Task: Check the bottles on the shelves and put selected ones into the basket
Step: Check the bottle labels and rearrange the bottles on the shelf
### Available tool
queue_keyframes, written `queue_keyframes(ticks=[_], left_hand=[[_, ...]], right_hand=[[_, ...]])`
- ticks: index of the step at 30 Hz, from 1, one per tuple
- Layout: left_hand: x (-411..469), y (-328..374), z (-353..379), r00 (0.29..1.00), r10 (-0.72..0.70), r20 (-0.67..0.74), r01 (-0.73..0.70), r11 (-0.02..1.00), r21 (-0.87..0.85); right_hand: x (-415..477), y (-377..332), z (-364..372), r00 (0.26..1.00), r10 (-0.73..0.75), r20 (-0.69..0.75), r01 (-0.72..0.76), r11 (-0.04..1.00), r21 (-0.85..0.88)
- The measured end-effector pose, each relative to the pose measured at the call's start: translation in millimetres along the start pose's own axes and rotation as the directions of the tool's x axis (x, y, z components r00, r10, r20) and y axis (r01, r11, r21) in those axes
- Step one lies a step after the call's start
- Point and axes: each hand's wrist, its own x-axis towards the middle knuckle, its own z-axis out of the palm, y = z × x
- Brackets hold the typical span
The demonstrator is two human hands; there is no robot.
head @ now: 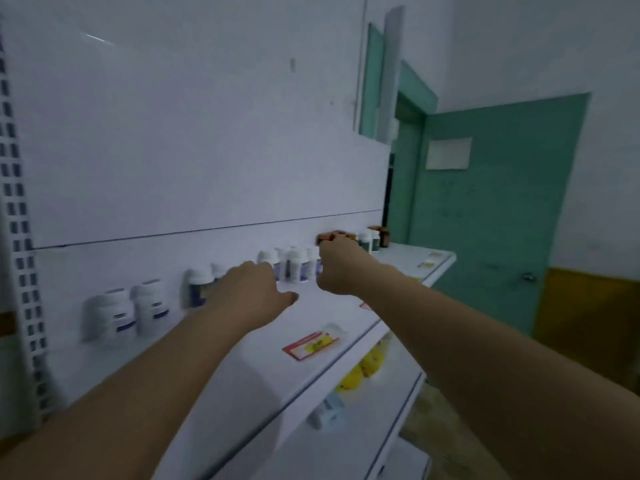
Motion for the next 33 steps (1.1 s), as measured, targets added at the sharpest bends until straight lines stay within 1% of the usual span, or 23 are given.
queue_keyframes(ticks=[3,6,8,12,14,16,20,24,28,33], left_hand=[[43.4,63.0,27.3,0.989,0.144,0.028,-0.144,0.99,-0.006],[79.7,117.1,57.6,0.966,0.247,0.077,-0.244,0.969,-0.04],[103.1,147.5,78.5,0.949,0.299,0.102,-0.294,0.954,-0.065],[148.8,201.7,119.0,0.924,0.364,0.116,-0.357,0.931,-0.072],[172.1,223.1,137.3,0.922,0.368,0.12,-0.364,0.93,-0.057],[196.6,240.2,153.5,0.931,0.345,0.117,-0.34,0.939,-0.06],[240.0,258.3,181.1,0.965,0.248,0.09,-0.242,0.968,-0.072],[278.3,252.9,190.9,0.996,0.081,0.028,-0.079,0.995,-0.055],[302.3,221.0,186.4,0.994,-0.11,-0.025,0.108,0.993,-0.054],[299.4,159.9,171.4,0.935,-0.342,-0.1,0.349,0.934,0.073]], right_hand=[[-2.4,71.4,3.9,0.988,0.153,-0.009,-0.153,0.988,-0.02],[-6.2,135.1,10.9,0.958,0.286,-0.008,-0.286,0.958,-0.026],[-6.9,173.3,17.3,0.938,0.346,-0.009,-0.347,0.938,-0.031],[2.5,243.8,34.1,0.896,0.444,0.027,-0.443,0.896,-0.03],[15.8,277.7,44.2,0.885,0.463,0.037,-0.463,0.886,-0.026],[33.5,308.8,52.0,0.885,0.463,0.044,-0.462,0.887,-0.017],[84.4,362.1,69.4,0.923,0.384,0.023,-0.384,0.923,-0.023],[155.4,381.2,85.2,0.979,0.197,0.041,-0.198,0.98,0.008],[221.6,357.0,93.2,0.999,-0.041,0.008,0.04,0.997,0.069],[275.5,292.9,102.6,0.955,-0.294,-0.029,0.296,0.946,0.13]])
